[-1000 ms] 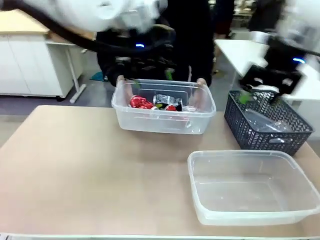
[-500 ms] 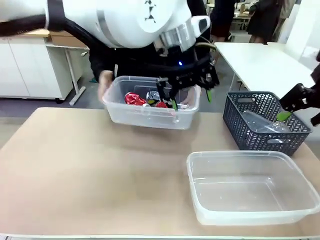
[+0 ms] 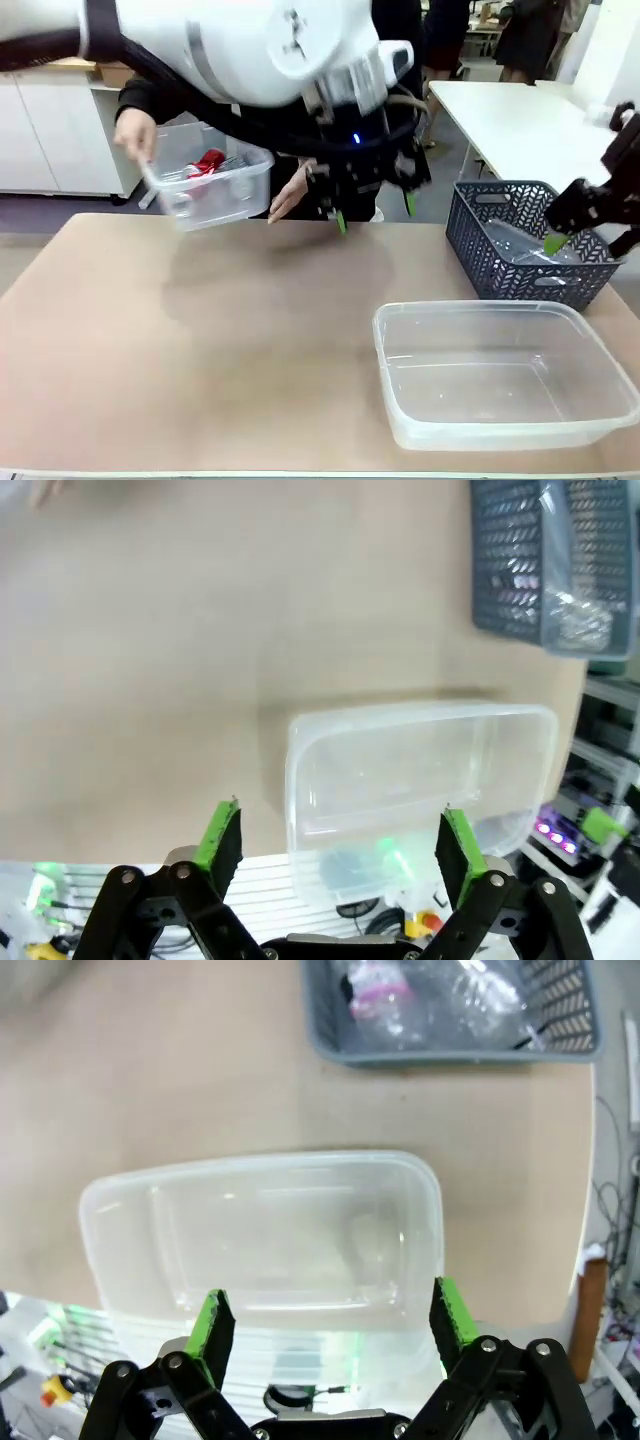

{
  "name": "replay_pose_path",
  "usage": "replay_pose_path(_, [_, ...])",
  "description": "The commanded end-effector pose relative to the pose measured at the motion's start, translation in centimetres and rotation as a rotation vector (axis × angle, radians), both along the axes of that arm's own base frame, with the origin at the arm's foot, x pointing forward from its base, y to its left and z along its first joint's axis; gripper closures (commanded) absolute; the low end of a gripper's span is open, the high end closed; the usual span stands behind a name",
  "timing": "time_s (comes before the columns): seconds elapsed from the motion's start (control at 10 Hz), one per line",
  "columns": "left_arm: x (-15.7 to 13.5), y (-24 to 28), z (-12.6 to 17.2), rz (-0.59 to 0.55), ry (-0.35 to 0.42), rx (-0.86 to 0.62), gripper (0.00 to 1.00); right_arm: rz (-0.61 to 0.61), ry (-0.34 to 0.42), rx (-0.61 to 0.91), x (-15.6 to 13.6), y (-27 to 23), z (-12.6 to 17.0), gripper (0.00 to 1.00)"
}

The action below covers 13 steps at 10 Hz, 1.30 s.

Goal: Sort the waste into each basket.
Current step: Pick up the Organizing box on the right side of the table and lift it.

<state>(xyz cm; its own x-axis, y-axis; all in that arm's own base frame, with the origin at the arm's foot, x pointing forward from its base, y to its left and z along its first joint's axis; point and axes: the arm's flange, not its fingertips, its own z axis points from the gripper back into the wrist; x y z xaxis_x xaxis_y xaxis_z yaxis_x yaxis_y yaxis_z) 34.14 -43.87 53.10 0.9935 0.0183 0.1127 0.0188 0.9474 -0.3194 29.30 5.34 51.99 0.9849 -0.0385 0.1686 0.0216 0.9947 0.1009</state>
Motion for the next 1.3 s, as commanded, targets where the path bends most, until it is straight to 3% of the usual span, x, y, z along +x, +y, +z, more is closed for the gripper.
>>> replay_pose_path(0.0, [-3.0, -2.2, -2.8, 0.047, -0.045, 0.038, 0.00, 0.034, 0.040, -0.052, -1.1, -1.0, -3.6, 0.00])
replay_pose_path(0.3, [-6.1, -6.7, -8.3, 0.004, -0.051, 0.146, 0.00, 0.144, 0.090, -0.115, -3.2, -4.0, -9.0, 0.00])
replay_pose_path(0.5, [-6.8, -6.9, -10.0, -0.020, 0.006, 0.169, 0.00, 0.194, 0.203, -0.182, -3.9, -5.0, -12.9, 0.00])
replay_pose_path(0.6, [-7.1, -6.4, -10.3, -0.041, 0.059, 0.180, 0.00, 0.291, 0.257, -0.213, -4.2, -5.1, -13.3, 0.00])
replay_pose_path(0.7, [-6.7, -5.5, -10.0, -0.015, 0.110, 0.260, 0.00, 0.280, 0.313, -0.283, -4.1, -4.8, -12.9, 0.00])
replay_pose_path(0.8, [-7.5, -6.5, -11.3, -0.042, 0.023, 0.170, 0.00, 0.193, 0.222, -0.161, 2.0, -3.7, -5.6, 0.00])
replay_pose_path(0.9, [-7.5, -6.5, -11.3, -0.042, 0.023, 0.170, 0.00, 0.193, 0.222, -0.161, 2.0, -3.7, -5.6, 0.00])
replay_pose_path(1.2, [-6.9, -6.2, -12.4, -0.095, 0.093, 0.194, 0.00, 0.218, 0.436, -0.256, 2.2, -4.1, -10.5, 0.00])
